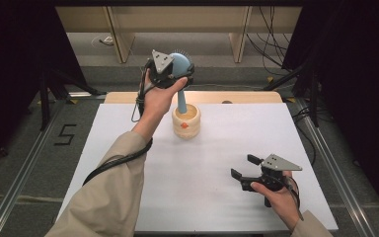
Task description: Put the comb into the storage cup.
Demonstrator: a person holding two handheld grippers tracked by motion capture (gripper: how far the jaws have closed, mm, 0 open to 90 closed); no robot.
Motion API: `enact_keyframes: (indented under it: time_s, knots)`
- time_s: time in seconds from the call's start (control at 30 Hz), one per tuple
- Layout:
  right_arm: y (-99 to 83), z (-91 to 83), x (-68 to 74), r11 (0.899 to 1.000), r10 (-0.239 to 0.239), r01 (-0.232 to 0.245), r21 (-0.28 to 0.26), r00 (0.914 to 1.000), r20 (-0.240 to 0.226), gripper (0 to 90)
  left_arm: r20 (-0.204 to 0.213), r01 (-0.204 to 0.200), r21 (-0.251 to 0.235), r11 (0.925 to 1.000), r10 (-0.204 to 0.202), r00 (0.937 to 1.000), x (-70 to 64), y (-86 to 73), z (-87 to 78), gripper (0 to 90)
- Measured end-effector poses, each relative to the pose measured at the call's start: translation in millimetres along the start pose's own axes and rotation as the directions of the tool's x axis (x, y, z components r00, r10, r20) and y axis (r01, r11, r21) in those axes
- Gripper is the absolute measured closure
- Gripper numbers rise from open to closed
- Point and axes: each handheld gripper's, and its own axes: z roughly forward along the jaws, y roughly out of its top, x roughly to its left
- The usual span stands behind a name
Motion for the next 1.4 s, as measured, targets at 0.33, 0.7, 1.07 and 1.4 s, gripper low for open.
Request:
enact_keyframes:
  time_s: [0.33, 0.7, 1.07, 1.4]
  knots:
    - [0.0, 0.1, -0.2, 1.000, -0.002, 0.002, -0.002, 1.0000, 0.000, 15.3, -0.003, -0.001, 0.014, 0.9999, 0.001, 1.0000, -1.4, -5.0, 3.4, 19.7]
    - [-0.1, 0.1, -0.5, 1.000, -0.001, 0.001, -0.004, 1.0000, 0.000, 15.3, -0.001, -0.007, 0.020, 0.9998, 0.007, 1.0000, -2.7, -8.2, 7.0, 19.8]
    - [0.0, 0.0, -0.7, 1.000, -0.002, 0.002, -0.003, 1.0000, -0.001, 15.3, 0.004, -0.014, 0.029, 0.9995, 0.014, 0.9999, -4.3, -12.7, 10.6, 19.8]
    - [-0.2, 0.3, -0.6, 1.000, 0.001, -0.001, -0.002, 1.0000, -0.001, 15.3, 0.009, -0.009, 0.035, 0.9993, 0.009, 0.9999, -4.5, -15.4, 12.6, 19.8]
